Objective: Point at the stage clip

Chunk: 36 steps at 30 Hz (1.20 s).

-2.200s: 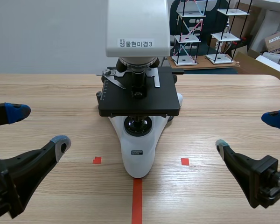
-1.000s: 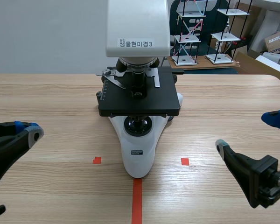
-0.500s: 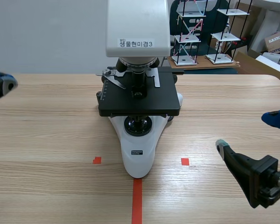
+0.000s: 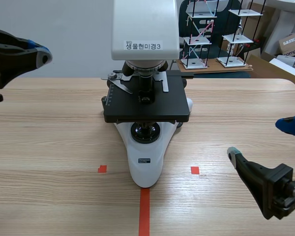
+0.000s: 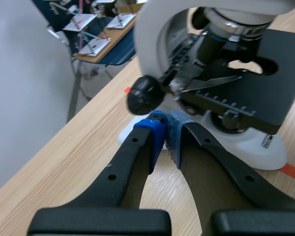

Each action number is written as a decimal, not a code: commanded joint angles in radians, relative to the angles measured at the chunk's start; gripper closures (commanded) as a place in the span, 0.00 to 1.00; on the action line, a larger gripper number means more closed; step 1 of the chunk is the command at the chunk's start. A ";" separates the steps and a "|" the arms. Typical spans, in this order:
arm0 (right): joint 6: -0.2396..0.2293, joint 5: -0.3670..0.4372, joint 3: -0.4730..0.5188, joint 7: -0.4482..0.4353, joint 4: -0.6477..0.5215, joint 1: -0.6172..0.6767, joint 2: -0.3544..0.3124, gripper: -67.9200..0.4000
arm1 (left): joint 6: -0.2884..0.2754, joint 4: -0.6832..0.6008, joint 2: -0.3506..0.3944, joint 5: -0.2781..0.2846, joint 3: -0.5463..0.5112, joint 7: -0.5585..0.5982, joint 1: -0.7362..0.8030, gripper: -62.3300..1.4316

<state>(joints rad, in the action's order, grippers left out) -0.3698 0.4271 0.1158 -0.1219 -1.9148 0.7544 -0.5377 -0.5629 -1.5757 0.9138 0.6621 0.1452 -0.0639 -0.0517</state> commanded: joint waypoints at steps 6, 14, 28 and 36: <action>0.004 0.004 0.008 -0.014 -0.012 -0.004 -0.002 0.00 | -0.002 -0.007 -0.065 0.007 0.095 -0.071 -0.111 0.93; 0.004 0.004 0.008 -0.014 -0.012 -0.004 -0.002 0.00 | -0.002 -0.007 -0.093 0.000 0.130 -0.071 -0.117 0.93; 0.004 0.004 0.008 -0.014 -0.012 -0.004 -0.002 0.00 | -0.002 0.014 -0.093 0.000 0.130 -0.091 -0.117 0.93; 0.004 0.003 0.008 -0.014 -0.012 -0.004 -0.002 0.00 | -0.002 0.023 -0.094 0.000 0.130 -0.090 -0.117 0.93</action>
<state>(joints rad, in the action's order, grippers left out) -0.3698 0.4271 0.1158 -0.1219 -1.9148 0.7544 -0.5377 -0.5625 -1.5448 0.8177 0.6552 0.2775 -0.1680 -0.1635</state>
